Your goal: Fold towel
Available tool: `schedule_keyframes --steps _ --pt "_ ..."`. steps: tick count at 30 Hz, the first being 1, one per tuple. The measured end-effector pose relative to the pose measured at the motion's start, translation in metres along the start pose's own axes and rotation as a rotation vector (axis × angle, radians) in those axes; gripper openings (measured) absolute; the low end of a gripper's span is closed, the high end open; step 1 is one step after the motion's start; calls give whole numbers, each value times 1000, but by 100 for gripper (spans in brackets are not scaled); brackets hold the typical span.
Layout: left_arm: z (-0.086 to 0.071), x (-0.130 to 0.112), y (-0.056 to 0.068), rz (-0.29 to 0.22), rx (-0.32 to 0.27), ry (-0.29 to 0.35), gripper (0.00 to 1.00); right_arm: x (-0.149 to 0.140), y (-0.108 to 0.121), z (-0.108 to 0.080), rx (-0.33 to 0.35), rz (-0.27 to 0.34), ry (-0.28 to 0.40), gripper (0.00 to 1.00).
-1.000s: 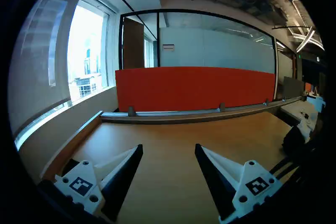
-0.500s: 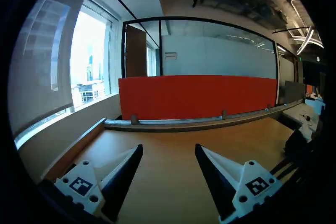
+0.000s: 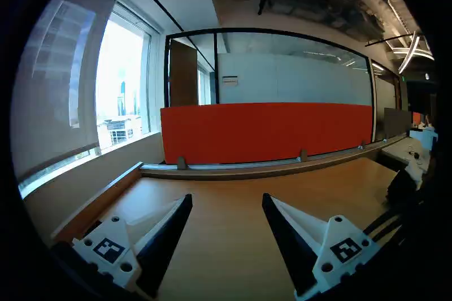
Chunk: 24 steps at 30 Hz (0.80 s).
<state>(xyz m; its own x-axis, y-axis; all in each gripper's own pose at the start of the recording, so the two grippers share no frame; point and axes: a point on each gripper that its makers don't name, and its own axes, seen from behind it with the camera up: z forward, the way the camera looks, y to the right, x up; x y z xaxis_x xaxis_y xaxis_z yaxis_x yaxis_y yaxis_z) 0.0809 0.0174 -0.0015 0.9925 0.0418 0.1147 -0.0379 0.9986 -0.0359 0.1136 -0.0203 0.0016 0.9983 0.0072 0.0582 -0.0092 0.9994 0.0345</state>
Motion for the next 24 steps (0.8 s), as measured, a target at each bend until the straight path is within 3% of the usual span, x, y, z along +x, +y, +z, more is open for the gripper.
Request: schedule_keyframes --steps 14,24 --pt "5 -41 -3 38 -9 43 92 -13 -19 6 10 46 8 100" --pt "7 -63 -13 54 5 86 92 -19 -26 16 -1 26 14 100"
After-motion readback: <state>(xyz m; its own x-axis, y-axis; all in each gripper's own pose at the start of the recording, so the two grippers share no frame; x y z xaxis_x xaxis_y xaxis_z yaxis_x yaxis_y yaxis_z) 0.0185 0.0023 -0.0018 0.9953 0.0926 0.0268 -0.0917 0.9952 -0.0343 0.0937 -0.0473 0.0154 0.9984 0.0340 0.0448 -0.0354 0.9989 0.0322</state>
